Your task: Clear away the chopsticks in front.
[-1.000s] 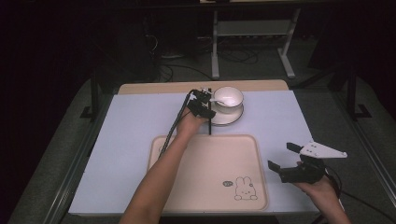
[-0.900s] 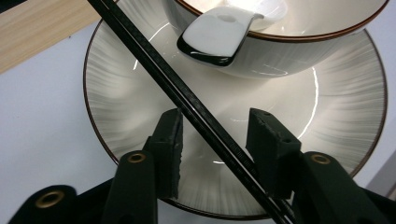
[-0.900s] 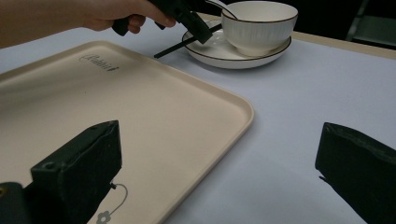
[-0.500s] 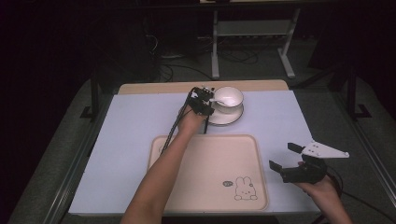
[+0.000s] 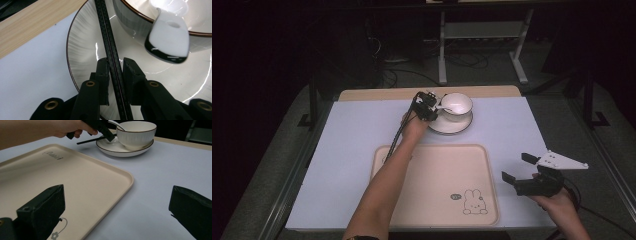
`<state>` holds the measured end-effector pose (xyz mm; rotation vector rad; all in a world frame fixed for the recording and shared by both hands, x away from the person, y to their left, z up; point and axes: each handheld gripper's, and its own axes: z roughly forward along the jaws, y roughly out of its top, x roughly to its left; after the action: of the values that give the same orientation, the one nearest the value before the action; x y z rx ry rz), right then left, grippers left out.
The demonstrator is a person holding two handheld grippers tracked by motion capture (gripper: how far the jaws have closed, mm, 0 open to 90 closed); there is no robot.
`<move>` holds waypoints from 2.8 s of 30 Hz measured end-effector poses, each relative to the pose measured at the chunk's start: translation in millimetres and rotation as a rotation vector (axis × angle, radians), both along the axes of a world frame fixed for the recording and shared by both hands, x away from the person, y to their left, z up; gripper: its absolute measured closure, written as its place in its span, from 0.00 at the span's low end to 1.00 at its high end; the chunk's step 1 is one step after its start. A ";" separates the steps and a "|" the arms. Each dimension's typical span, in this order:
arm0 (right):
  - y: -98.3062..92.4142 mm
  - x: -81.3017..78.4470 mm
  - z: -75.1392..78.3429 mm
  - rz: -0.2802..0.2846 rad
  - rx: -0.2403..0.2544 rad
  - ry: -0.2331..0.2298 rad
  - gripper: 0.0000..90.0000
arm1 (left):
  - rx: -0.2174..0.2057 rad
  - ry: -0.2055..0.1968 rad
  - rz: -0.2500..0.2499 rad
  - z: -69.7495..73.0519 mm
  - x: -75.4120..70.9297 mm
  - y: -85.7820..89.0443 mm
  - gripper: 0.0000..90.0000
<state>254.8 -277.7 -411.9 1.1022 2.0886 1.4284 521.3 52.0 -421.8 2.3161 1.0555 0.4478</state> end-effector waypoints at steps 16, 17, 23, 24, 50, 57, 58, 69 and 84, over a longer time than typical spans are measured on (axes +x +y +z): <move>-1.7 -0.9 -0.7 -0.002 0.000 0.001 0.00 | -0.048 0.008 0.003 5.5 3.0 8.0 0.76; -1.9 -1.1 -1.2 -0.002 -0.001 0.003 0.00 | -0.052 0.009 0.002 6.5 1.9 9.8 0.72; -1.7 -0.6 -1.8 -0.001 -0.004 0.005 0.00 | -0.136 0.026 -0.020 15.9 -12.5 34.0 0.67; -1.4 -0.5 -2.0 0.001 -0.006 0.005 0.00 | -0.149 0.020 -0.020 17.9 -15.8 38.7 0.67; 0.9 0.9 -3.6 0.000 -0.022 0.010 0.00 | -0.213 0.063 -0.044 2.8 -28.1 65.6 0.87; 1.1 0.8 -3.6 0.002 -0.022 0.011 0.00 | -0.197 0.083 -0.035 -6.2 -27.6 68.0 0.88; 1.1 0.8 -3.6 0.002 -0.022 0.011 0.00 | -0.201 0.084 -0.033 -6.8 -27.4 68.5 0.88; 1.0 0.6 -3.4 0.001 -0.022 0.011 0.00 | -0.197 0.080 -0.020 -7.1 -27.7 69.0 0.95; 1.3 0.9 -3.8 0.003 -0.025 0.012 0.00 | -0.218 0.043 0.016 8.0 -44.0 98.4 0.95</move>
<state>255.7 -276.4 -415.7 1.1008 2.1113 1.3961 477.3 150.4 -413.8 2.1340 1.0866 0.2746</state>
